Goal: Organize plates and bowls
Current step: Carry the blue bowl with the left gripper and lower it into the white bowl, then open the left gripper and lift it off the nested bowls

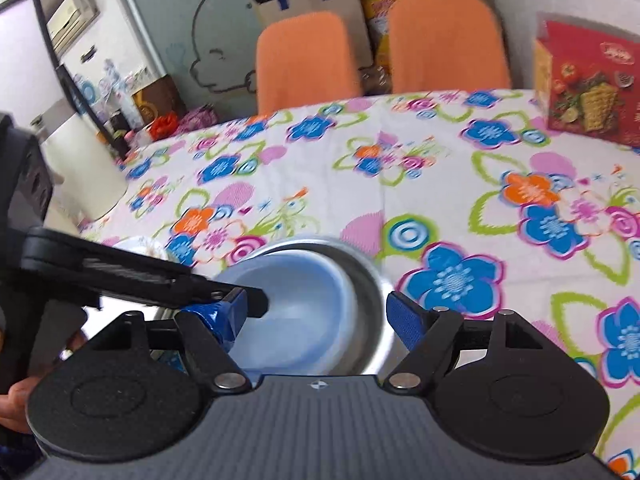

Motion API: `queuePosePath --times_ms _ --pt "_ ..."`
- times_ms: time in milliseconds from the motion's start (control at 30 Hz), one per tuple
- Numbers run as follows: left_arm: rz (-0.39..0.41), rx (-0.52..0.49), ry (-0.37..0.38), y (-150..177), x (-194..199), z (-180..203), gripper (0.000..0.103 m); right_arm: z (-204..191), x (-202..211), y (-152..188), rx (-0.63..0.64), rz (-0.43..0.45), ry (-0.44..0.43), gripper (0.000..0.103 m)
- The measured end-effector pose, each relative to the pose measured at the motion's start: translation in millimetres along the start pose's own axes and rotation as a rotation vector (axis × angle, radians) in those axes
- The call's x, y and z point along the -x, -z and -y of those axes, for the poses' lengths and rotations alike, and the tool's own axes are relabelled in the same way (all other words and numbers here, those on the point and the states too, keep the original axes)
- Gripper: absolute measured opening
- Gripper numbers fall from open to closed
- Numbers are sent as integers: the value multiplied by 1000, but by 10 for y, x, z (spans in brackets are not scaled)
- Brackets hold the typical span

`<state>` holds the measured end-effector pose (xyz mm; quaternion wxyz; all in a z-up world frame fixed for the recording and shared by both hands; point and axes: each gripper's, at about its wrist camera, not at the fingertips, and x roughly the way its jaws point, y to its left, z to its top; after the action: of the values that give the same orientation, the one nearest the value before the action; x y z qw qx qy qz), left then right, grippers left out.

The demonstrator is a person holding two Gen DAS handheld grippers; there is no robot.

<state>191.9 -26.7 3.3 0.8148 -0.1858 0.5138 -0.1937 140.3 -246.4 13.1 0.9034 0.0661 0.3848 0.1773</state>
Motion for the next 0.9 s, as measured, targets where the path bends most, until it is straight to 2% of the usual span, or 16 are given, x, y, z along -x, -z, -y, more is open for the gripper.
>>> queuePosePath --times_ms 167,267,367,533,600,700,833,900 --pt "28 -58 38 -3 128 52 60 132 87 46 -71 70 -32 63" --pt "42 -63 48 1 197 33 61 125 87 105 -78 99 -22 63" --pt "85 -68 20 12 261 -4 61 110 18 150 -67 85 -19 63" --pt "96 -65 12 -2 253 -41 61 78 -31 171 -57 77 -29 63" --pt "102 -75 -22 -18 227 -40 61 46 -20 180 -45 76 -29 63" --pt "107 -68 -65 -46 193 -75 61 -75 -48 211 41 54 -10 63" --pt "95 -64 -67 -61 161 -106 61 -167 -173 186 158 27 85 63" --pt "88 -82 -92 -48 125 -82 61 -158 -266 143 195 6 121 63"
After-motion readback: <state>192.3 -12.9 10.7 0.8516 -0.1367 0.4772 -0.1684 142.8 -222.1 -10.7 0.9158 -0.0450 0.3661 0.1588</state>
